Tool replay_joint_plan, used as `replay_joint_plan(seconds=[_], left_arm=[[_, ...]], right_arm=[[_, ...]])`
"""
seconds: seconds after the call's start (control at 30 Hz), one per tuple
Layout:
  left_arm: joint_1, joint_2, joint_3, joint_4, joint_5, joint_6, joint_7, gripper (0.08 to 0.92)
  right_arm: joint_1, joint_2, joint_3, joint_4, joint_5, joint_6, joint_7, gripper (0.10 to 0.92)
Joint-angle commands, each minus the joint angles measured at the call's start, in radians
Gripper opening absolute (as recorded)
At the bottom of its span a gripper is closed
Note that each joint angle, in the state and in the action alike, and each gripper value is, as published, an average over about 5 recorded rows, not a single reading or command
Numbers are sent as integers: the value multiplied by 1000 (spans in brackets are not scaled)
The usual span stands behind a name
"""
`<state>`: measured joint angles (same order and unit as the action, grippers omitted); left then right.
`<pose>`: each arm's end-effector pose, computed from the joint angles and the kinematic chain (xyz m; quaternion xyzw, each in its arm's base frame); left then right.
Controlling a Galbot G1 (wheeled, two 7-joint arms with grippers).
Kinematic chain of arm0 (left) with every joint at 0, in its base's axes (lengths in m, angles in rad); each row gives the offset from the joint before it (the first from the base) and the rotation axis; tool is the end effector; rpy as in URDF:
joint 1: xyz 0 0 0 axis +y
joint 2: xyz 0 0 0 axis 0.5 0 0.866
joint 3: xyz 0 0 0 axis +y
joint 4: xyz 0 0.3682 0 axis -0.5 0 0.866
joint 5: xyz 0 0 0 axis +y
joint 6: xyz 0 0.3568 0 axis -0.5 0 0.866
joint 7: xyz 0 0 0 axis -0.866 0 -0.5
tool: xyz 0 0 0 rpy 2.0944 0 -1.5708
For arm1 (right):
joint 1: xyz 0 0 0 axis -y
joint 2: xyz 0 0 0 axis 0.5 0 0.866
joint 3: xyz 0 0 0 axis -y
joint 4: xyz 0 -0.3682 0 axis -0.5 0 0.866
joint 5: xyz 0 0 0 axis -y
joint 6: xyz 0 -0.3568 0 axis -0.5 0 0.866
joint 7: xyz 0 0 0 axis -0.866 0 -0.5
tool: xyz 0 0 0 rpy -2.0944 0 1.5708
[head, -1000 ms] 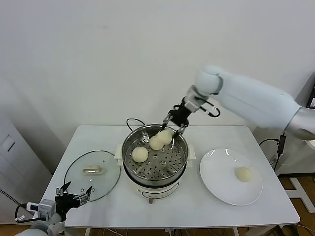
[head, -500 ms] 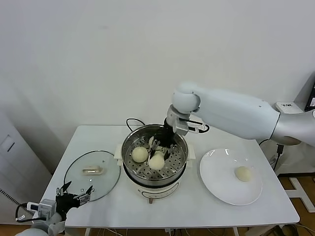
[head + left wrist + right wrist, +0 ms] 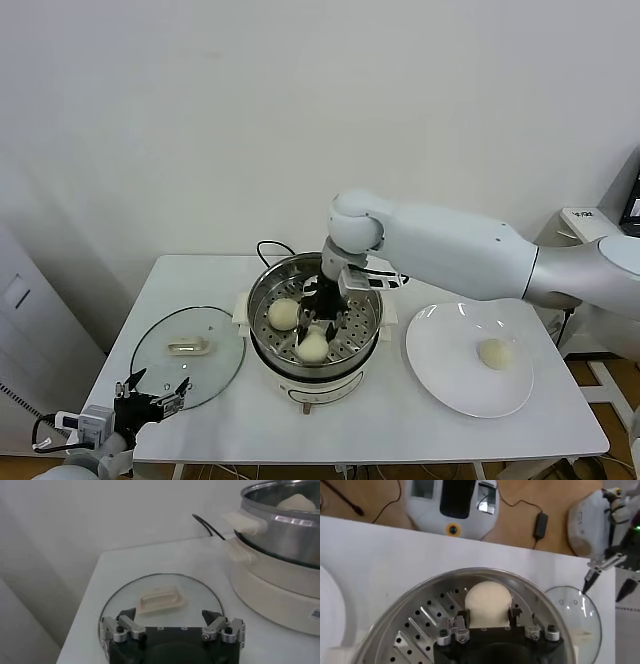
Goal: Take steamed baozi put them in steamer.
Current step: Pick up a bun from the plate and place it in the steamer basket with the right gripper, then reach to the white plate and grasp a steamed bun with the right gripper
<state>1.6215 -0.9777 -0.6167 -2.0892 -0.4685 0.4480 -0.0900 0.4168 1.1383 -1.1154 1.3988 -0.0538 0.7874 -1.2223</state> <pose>0.1816 0.1309 -0.2874 -0.0519 -0.9623 -0.0777 0.2554 0.5311 0.1385 -0.0810 -0.7430 0.0330 -0.6509 0.1524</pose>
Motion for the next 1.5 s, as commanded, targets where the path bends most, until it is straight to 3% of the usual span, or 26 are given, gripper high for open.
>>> replay_joint_plan(seconds=[0.03,0.47,0.63,1.0,1.5], left_arm=[[0,-1,-1,1,0,-1,0,823],[1,1,-3,2,-1,-2,1,823],[1,4,-5,2,-4,-3,1,823],[3,-2,-10,-5,-8,-3,1,823],[6,-3,-20,-6,-24,-2,1,823]], right_arm=[[-47,6,16,3,-87,16,6,504],[-14,-15,117,-57,-91,-29,36,811],[64,-75,155,-131,-6,-141,18,822],[191,-295,15,-275,256,-598,-57,823],[87,-484,-62,-446,217,-622,-127,823]])
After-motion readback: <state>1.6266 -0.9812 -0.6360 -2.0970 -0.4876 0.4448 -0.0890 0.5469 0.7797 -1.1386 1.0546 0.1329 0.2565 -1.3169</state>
